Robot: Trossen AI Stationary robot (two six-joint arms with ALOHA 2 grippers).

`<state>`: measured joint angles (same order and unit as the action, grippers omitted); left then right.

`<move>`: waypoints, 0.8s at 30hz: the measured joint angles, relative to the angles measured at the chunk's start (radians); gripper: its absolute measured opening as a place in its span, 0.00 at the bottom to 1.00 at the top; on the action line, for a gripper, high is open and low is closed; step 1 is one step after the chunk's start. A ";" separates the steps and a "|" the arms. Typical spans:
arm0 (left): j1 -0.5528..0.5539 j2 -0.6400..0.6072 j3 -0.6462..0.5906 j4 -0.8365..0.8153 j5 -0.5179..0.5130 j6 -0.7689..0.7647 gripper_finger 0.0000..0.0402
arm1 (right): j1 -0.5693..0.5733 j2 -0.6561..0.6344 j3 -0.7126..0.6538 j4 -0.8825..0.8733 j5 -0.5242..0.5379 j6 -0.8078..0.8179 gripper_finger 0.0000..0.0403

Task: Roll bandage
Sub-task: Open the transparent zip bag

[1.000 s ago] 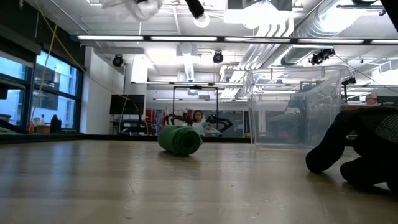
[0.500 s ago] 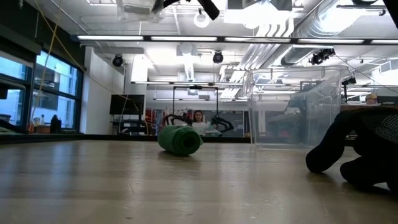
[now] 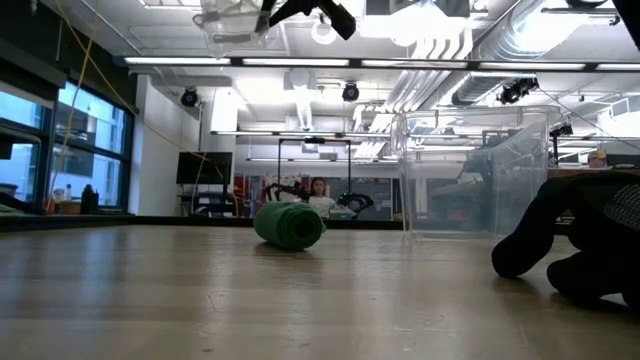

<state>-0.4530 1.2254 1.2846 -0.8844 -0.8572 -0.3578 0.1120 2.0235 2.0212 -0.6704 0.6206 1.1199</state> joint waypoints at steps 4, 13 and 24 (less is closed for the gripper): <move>0.020 0.074 0.000 0.019 -0.045 0.070 0.45 | 0.000 0.000 0.000 -0.004 -0.038 0.008 0.00; 0.054 0.182 0.000 0.013 -0.201 0.040 0.45 | -0.001 0.000 0.000 -0.001 -0.067 0.032 0.00; 0.076 0.149 0.000 0.015 -0.176 0.086 0.03 | 0.006 -0.001 0.000 0.002 -0.113 0.021 0.00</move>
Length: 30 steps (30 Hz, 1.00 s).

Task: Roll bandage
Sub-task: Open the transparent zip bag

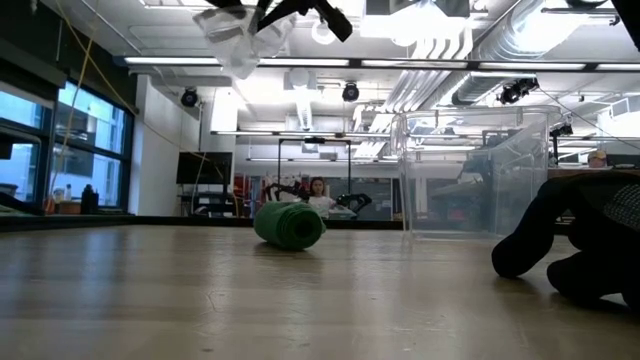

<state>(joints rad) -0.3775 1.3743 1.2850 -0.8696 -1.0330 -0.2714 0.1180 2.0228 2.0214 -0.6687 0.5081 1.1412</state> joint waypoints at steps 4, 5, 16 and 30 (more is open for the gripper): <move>0.004 -0.019 0.001 -0.069 -0.004 -0.040 0.01 | 0.018 -0.029 0.000 -0.044 -0.030 0.013 0.00; 0.006 -0.029 0.000 -0.113 0.000 -0.079 0.01 | 0.028 -0.040 0.001 -0.053 -0.039 0.014 0.00; 0.020 -0.198 0.000 -0.083 0.271 -0.330 0.00 | 0.082 -0.079 0.002 -0.166 -0.170 -0.023 0.00; 0.028 -0.232 -0.001 -0.056 0.728 -0.488 0.00 | 0.074 -0.068 0.001 -0.133 -0.338 -0.216 0.02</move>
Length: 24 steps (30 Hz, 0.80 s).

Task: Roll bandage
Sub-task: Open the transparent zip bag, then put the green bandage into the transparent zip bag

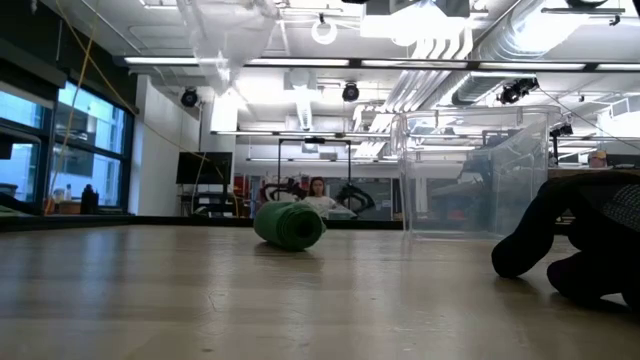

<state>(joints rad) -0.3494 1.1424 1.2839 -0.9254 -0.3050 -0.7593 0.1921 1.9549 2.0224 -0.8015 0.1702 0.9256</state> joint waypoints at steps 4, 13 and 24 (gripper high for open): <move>0.010 -0.021 0.000 0.010 0.104 -0.052 0.00 | -0.023 -0.001 0.000 -0.011 -0.067 -0.135 0.11; 0.007 -0.080 0.000 0.006 0.132 -0.219 0.00 | -0.033 -0.002 0.000 0.028 0.023 -0.472 0.49; -0.058 -0.177 -0.259 0.041 -0.113 -0.397 0.00 | -0.008 0.100 -0.061 -0.195 0.033 -0.170 0.62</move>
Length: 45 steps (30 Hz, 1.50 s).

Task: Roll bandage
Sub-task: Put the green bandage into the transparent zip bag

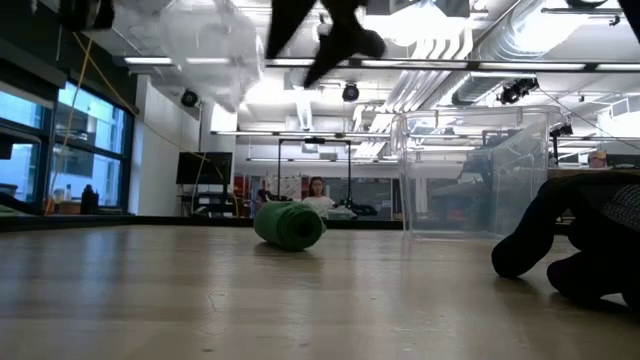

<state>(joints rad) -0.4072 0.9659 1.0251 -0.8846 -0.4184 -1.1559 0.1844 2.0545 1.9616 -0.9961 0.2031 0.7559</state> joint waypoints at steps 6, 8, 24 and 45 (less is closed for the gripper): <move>0.008 -0.062 -0.161 0.080 -0.048 -0.092 0.00 | 0.003 0.065 -0.064 0.016 0.021 0.205 0.62; 0.013 -0.063 -0.185 0.072 -0.041 -0.097 0.00 | -0.001 0.074 -0.080 0.057 0.033 0.239 0.62; 0.016 -0.062 -0.194 -0.208 -0.064 -0.135 0.00 | -0.018 0.145 -0.151 0.148 -0.059 0.439 0.62; 0.025 0.071 -0.194 -0.073 -0.067 -0.149 0.00 | 0.025 0.046 -0.154 0.061 -0.122 0.294 0.08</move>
<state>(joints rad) -0.3823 1.0364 0.8314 -0.9575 -0.4858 -1.3046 0.2094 2.1002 1.8081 -0.9354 0.0809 1.0496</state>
